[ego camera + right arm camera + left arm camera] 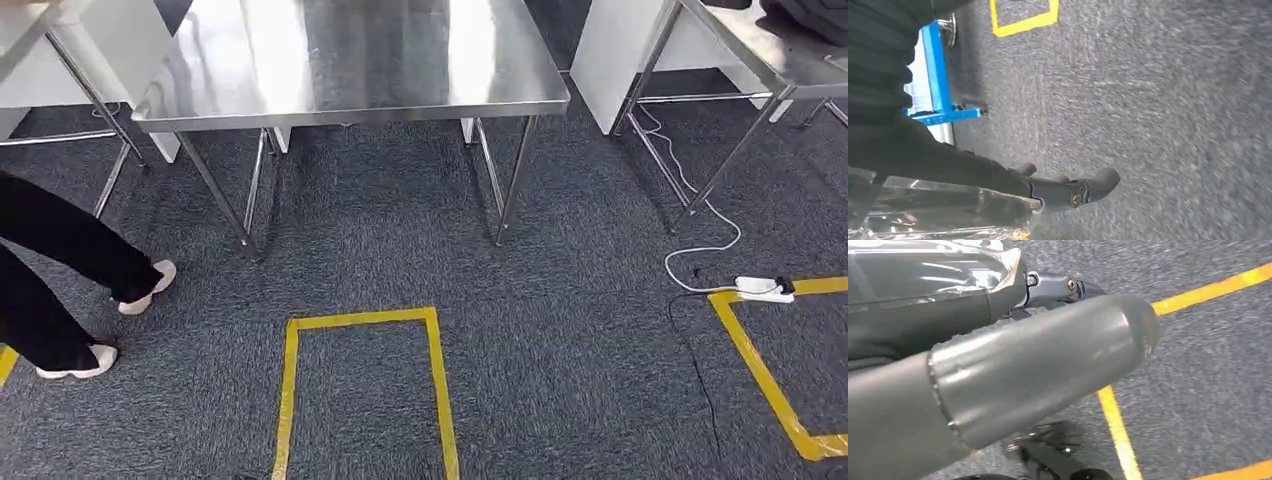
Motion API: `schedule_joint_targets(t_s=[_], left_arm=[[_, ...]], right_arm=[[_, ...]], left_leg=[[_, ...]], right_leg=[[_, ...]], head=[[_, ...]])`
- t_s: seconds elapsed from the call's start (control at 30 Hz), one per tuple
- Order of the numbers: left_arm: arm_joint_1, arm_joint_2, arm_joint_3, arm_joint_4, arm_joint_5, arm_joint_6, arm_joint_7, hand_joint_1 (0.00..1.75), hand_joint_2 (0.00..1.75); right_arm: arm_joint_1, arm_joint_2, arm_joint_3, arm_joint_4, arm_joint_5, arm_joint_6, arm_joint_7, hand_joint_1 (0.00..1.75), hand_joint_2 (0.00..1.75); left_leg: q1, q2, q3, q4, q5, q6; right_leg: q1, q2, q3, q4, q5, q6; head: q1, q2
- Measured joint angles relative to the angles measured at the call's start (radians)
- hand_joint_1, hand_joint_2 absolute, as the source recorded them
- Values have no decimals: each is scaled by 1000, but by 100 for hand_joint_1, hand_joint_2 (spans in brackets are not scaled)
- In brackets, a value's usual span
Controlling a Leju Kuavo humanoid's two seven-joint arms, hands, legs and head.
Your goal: Take the parts from the cabinet and place them on the table.
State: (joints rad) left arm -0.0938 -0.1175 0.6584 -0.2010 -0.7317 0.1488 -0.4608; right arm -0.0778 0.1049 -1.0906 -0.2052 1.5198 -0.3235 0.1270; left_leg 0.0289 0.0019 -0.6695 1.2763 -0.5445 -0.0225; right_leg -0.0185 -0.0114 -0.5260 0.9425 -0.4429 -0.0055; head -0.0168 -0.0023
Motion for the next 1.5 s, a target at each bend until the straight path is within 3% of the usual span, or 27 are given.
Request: schedule_joint_targets(t_s=[0.07, 0.1, 0.13, 0.2, 0.3, 0.37, 0.43, 0.5, 0.53, 0.6, 0.63, 0.67, 0.7, 0.8, 0.83, 0.9, 0.93, 0.97, 1.0, 1.07, 1.13, 1.17, 1.2, 1.3, 1.37, 1.47, 1.5], left_arm=[[-1, 2, 0, 0, 0, 0, 2, 0, 0], [-2, 2, 0, 0, 0, 0, 2, 0, 0], [-4, 0, 0, 0, 0, 0, 3, 0, 0], [-4, 0, 0, 0, 0, 0, 3, 0, 0], [-4, 0, 0, 0, 0, -1, 4, 0, 0], [-6, 1, 1, 0, 1, 0, 5, 0, 0], [-7, 1, 1, 0, 2, 1, 5, 0, 0], [-6, 0, 1, 0, 2, 1, 5, 0, 0], [-6, -1, 1, 0, 2, 1, 5, 0, 0], [-7, -1, 1, 0, 2, 1, 5, 0, 0], [-7, -2, 1, 0, 2, 1, 5, 0, 0], [-7, -5, 1, 0, 2, 1, 5, 0, 0], [-7, -5, 1, 0, 2, 1, 5, 0, 0], [-9, -7, 1, 0, 2, 1, 2, 0, 0], [-8, -6, 2, 0, 2, 2, 1, 0, 0], [-6, -5, 4, 0, 2, 5, -1, 0, 0], [-5, -4, 7, 0, 2, 7, -2, 0, 0], [-5, -4, 8, 0, 2, 9, -2, 0, 0], [-4, -3, 8, 0, 2, 11, -3, 0, 0], [-4, -1, 10, 0, 2, 14, -5, 0, 0], [-5, 1, 13, 0, 2, 18, -7, 0, 0], [-8, 0, 14, 0, 2, 18, -8, 0, 0], [-5, 0, 15, 0, 5, 18, -9, 0, 0], [-2, 0, 18, 0, 12, 21, -10, 0, 0], [-1, -1, 22, 0, 15, 23, -10, 0, 0], [2, 0, 26, 0, 17, 24, -10, 0, 0], [5, 0, 26, 0, 17, 24, -10, 0, 0]], right_arm=[[1, 2, 0, 0, 0, 0, 0, 0, 175], [1, 2, 0, 0, 0, 0, 0, 0, 175], [0, 2, 0, 0, 1, -1, 0, 0, 175], [-1, 3, 0, 0, 1, -1, 0, 0, 175], [4, 2, 0, 0, 1, -1, 0, 0, 175], [4, 1, 0, 0, 3, -1, 0, 0, 175], [4, 3, 0, 0, 4, -1, 0, 0, 175], [3, 3, 0, 0, 4, -1, -1, 0, 175], [3, 2, 0, 0, 4, -1, -2, 0, 175], [2, 1, 0, 0, 6, 0, -2, 0, 175], [0, -1, 1, 0, 6, 0, -3, 0, 175], [-4, -4, 1, -1, 7, 0, -3, 0, 175], [-7, -3, 1, -1, 8, 0, -4, 0, 175], [-5, -3, 2, -1, 9, 0, -5, 0, 175], [-5, -2, 2, -1, 9, 0, -5, 0, 175], [-1, -2, 2, -1, 11, 0, -5, 0, 175], [0, -1, 2, -1, 13, 0, -5, 0, 175], [1, -1, 3, -1, 15, 0, -5, 0, 175], [2, 0, 3, -1, 16, 2, -5, 0, 175], [5, 1, 5, -1, 18, 2, -5, 0, 175], [3, 3, 7, -1, 18, 2, -5, 0, 175], [2, 2, 8, -1, 19, 2, -5, 0, 175], [2, 3, 9, -1, 20, 2, -5, 0, 175], [3, 2, 14, -1, 25, 3, -6, 0, 175], [3, -1, 18, -1, 26, 3, -6, 0, 175], [3, 1, 19, -1, 27, 3, -6, 0, 175], [4, 1, 19, -1, 27, 3, -6, 0, 175]], left_leg=[[9, 0, 115, -148, 53, -7], [14, -2, 169, -228, 40, -11], [3, -10, 194, -277, 18, -8], [-2, -9, 175, -270, 18, 4], [-6, -4, 151, -278, 38, 36], [-8, 1, 131, -278, 62, 67], [-12, 4, 104, -277, 83, 73], [-16, 8, 75, -276, 106, 72], [-17, 9, 64, -275, 118, 71], [-19, 7, 36, -275, 139, 66], [-20, 7, 27, -275, 151, 62], [-22, 8, 22, -274, 158, 57], [-23, 11, 20, -274, 169, 50], [-18, 12, 21, -287, 195, 28], [-11, 10, 12, -275, 183, 25], [-8, 5, -14, -177, 60, 18], [-8, 2, -33, -102, 9, 13], [-7, 0, -50, -27, -21, 6], [-5, 0, -52, 17, -21, 1], [3, 1, 10, -41, 27, -7], [15, 1, 128, -218, 70, -16], [10, -4, 153, -256, 38, -17], [5, -8, 137, -242, 53, 2], [-3, -6, 124, -249, 50, 28], [0, -4, 119, -259, 63, 49], [-2, -1, 99, -259, 74, 62], [-3, -1, 95, -259, 78, 61]], right_leg=[[-7, 0, -31, 25, 7, 11], [-5, 0, -43, 40, 8, 14], [1, 0, -61, 56, 12, 21], [5, 1, -68, 57, 26, 39], [9, 2, -77, 51, 42, 65], [-3, 5, -116, 127, -51, 49], [-4, 5, -153, 271, -150, 39], [-3, 7, -155, 365, -166, 53], [-3, 7, -131, 360, -141, 64], [0, 7, -28, 241, -83, 73], [6, 7, 47, 139, -82, 60], [14, 6, 120, 38, -112, 41], [22, 7, 146, -23, -127, 35], [23, 7, 119, -18, -110, 15], [-4, 5, 120, -22, -96, 6], [3, 0, 106, -21, -80, -13], [6, -1, 99, -21, -74, -15], [6, -2, 91, -20, -68, -13], [6, -3, 83, -17, -62, -11], [2, -4, 68, -5, -59, -4], [-3, -2, 57, 22, -62, 1], [4, -3, 35, 35, -66, 8], [5, -1, 24, 46, -64, 13], [15, 0, 19, 50, -57, 37], [6, 3, -5, 90, -87, 42], [2, 5, -117, 325, -190, 40], [2, 6, -135, 371, -199, 46]], head=[[0, 0], [-1, 0], [-2, 0], [-1, 0], [0, 0], [7, 0], [8, 0], [8, 0], [7, 0], [8, 0], [7, 0], [7, 0], [6, 0], [5, 0], [4, 0], [-4, 0], [-2, 0], [-3, 0], [-3, 0], [-3, 0], [-4, 0], [-6, 0], [-5, 0], [-5, 0], [-4, 0], [-2, 0], [-1, 0]])
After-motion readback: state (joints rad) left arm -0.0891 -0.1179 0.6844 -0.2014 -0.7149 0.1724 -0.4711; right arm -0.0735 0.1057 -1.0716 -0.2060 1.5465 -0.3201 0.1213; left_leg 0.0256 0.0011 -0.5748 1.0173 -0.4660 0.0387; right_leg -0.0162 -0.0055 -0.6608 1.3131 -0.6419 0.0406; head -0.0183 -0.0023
